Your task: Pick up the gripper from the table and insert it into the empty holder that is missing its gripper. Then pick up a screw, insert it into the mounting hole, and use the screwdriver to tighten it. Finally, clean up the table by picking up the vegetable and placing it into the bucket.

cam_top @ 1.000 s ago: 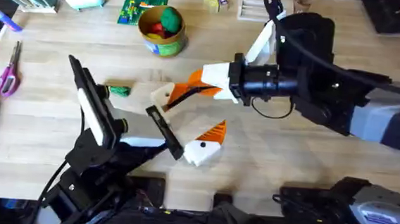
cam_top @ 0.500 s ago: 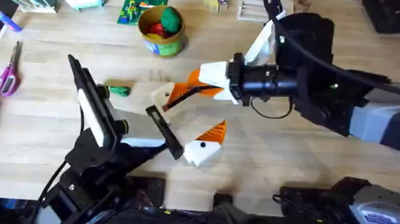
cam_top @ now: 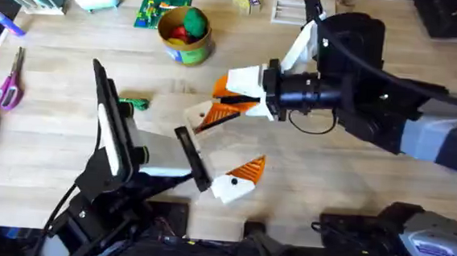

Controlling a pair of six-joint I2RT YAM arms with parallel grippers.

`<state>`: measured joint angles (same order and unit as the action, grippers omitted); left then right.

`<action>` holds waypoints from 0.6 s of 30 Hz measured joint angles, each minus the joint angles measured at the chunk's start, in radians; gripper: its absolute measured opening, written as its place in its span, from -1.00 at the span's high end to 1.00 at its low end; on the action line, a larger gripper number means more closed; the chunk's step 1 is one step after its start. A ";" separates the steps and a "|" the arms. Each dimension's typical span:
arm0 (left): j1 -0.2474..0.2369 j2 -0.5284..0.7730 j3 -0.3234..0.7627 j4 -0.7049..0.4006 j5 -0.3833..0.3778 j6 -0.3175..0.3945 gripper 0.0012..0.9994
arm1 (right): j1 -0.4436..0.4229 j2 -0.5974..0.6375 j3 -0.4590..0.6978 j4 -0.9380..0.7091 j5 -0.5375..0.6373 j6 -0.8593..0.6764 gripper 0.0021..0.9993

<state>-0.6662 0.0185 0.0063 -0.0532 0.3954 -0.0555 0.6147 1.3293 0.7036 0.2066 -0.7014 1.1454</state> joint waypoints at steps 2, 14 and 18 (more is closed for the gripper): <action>0.000 0.000 0.000 0.000 0.005 0.000 -0.99 | 0.000 0.000 0.000 0.000 -0.003 0.000 0.35; 0.000 0.000 0.000 0.000 0.012 0.003 -0.99 | -0.138 0.000 0.000 0.000 0.010 -0.161 -0.26; 0.000 0.000 0.000 0.000 0.013 0.003 -0.99 | -0.216 0.000 0.000 -0.010 0.029 -0.383 -0.70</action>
<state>-0.6662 0.0185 0.0063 -0.0528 0.4080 -0.0521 0.3987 1.3289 0.7036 0.1968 -0.6721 0.7629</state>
